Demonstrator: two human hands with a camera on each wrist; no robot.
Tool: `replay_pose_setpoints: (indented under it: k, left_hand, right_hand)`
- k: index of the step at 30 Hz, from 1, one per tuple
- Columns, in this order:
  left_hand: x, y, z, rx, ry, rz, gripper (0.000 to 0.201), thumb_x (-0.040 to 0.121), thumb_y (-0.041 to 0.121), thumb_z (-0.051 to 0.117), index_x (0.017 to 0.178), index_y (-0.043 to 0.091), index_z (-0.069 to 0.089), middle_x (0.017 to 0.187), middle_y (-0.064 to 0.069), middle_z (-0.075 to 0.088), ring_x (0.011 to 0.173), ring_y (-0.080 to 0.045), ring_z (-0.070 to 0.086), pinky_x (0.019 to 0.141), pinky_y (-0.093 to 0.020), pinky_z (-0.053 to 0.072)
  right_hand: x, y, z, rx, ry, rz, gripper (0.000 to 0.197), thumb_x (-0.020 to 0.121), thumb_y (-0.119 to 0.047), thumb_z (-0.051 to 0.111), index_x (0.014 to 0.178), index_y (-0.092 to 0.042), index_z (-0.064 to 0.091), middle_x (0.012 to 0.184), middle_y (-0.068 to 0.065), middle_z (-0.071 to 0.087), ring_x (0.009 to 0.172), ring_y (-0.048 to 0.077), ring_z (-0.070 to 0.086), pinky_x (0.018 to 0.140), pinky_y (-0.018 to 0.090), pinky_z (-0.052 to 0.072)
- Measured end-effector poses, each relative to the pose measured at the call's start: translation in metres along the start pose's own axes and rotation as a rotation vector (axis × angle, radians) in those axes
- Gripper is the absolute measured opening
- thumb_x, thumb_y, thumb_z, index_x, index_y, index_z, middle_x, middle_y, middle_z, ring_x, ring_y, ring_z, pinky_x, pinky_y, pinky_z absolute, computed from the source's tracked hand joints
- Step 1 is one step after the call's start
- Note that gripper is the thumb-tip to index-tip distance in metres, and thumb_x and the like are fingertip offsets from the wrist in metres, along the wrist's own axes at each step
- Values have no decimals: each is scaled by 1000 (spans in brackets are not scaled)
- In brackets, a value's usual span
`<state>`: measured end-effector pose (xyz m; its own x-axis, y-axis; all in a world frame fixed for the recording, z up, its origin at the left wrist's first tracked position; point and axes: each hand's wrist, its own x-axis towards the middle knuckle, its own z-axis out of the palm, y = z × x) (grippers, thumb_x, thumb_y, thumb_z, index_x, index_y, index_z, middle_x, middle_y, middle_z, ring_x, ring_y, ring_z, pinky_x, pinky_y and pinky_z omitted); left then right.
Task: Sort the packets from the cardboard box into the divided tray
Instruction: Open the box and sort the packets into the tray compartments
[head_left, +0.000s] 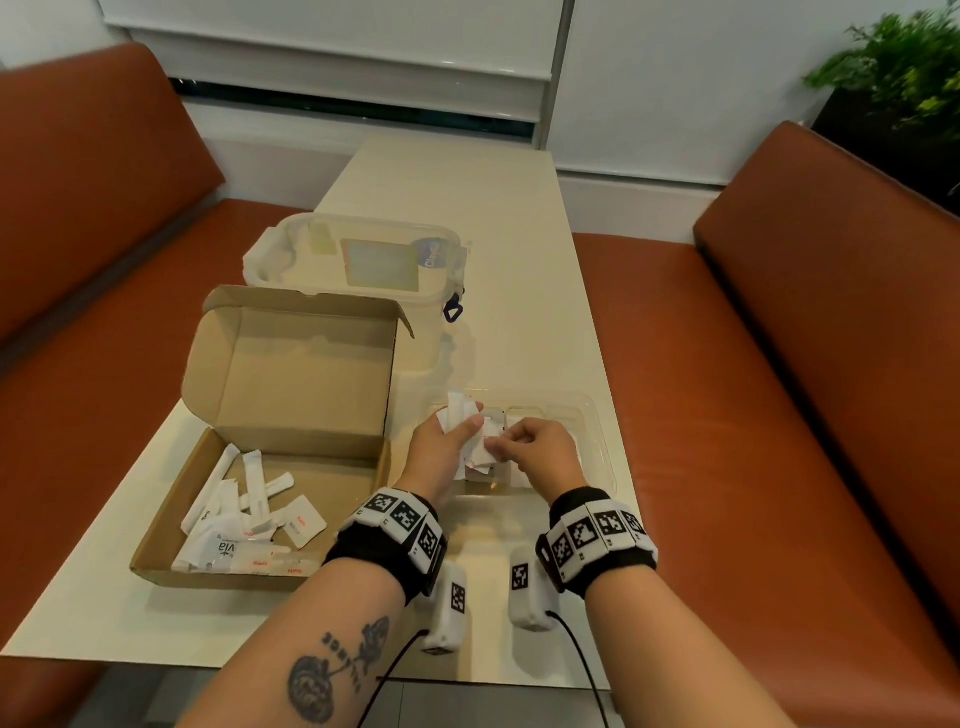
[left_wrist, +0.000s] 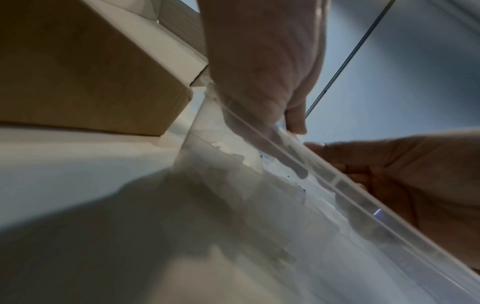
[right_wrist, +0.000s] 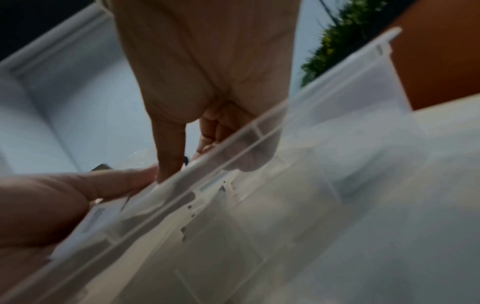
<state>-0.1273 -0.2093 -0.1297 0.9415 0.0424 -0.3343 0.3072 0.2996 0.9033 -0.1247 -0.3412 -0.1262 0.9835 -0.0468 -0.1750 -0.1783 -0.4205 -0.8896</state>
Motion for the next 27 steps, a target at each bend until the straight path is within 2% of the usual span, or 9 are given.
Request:
replay_pose_setpoints:
  k: [4, 8, 11, 13, 15, 19, 21, 23, 27]
  left_hand:
    - [-1, 2, 0, -36, 4, -22, 20, 94, 5, 53, 111, 11, 62, 112, -19, 64, 103, -35, 62, 88, -51, 51]
    - [-1, 1, 2, -31, 13, -21, 18, 93, 4, 54, 106, 13, 63, 112, -18, 65, 103, -33, 62, 92, -52, 49]
    - [-2, 1, 2, -36, -24, -18, 22, 90, 3, 59, 110, 9, 62, 104, -14, 68, 95, -28, 66, 86, -44, 53]
    - [-1, 0, 2, 2, -26, -6, 25, 87, 0, 61, 110, 9, 62, 103, -14, 69, 95, -30, 66, 86, -42, 54]
    - [-2, -1, 2, 72, -21, 14, 26, 87, 0, 62, 111, 8, 63, 105, -15, 69, 97, -30, 67, 87, -41, 54]
    - [-2, -5, 5, 261, -57, 68, 23, 87, 5, 61, 110, 10, 64, 99, -10, 71, 88, -22, 69, 72, -27, 54]
    - [-1, -6, 6, 272, -55, 85, 23, 87, 5, 62, 109, 10, 65, 97, -9, 71, 88, -24, 68, 70, -25, 53]
    - [0, -5, 5, 212, -25, 83, 25, 87, 3, 62, 111, 7, 65, 96, -8, 71, 88, -23, 67, 71, -25, 54]
    - [4, -6, 0, 108, 66, 88, 22, 88, 5, 62, 106, 17, 66, 104, -10, 70, 99, -25, 66, 91, -42, 52]
  right_hand:
    - [1, 6, -3, 105, 28, 34, 17, 75, -21, 77, 71, -9, 66, 63, -1, 66, 55, 6, 52, 58, 20, 43]
    - [3, 6, -8, 218, 197, 20, 18, 78, -22, 74, 64, -16, 64, 58, -6, 63, 48, 5, 48, 48, 13, 41]
    - [3, 3, -5, 323, 221, 29, 17, 79, -21, 74, 66, -14, 66, 57, -9, 59, 50, 1, 49, 52, 14, 40]
    - [2, 2, -1, 319, 199, 40, 16, 79, -20, 74, 68, -13, 64, 61, -7, 58, 58, 7, 51, 58, 21, 43]
    - [2, 0, 0, 223, 196, 7, 12, 79, -19, 73, 79, -14, 62, 72, -6, 59, 72, 12, 54, 69, 25, 43]
    - [9, -11, -10, -54, 94, -99, 43, 80, -21, 72, 120, -24, 57, 97, -3, 61, 89, 11, 56, 76, 19, 42]
    - [11, -16, -15, -136, 0, -107, 29, 80, -14, 70, 108, -21, 67, 96, -1, 65, 87, 12, 57, 67, 13, 41]
    - [11, -16, -21, -132, -11, -102, 11, 78, -8, 71, 84, -17, 70, 82, 0, 67, 80, 14, 59, 66, 17, 43]
    - [5, -7, -34, -81, 34, -41, 17, 74, -4, 74, 70, -14, 61, 75, 8, 68, 68, 16, 58, 67, 25, 47]
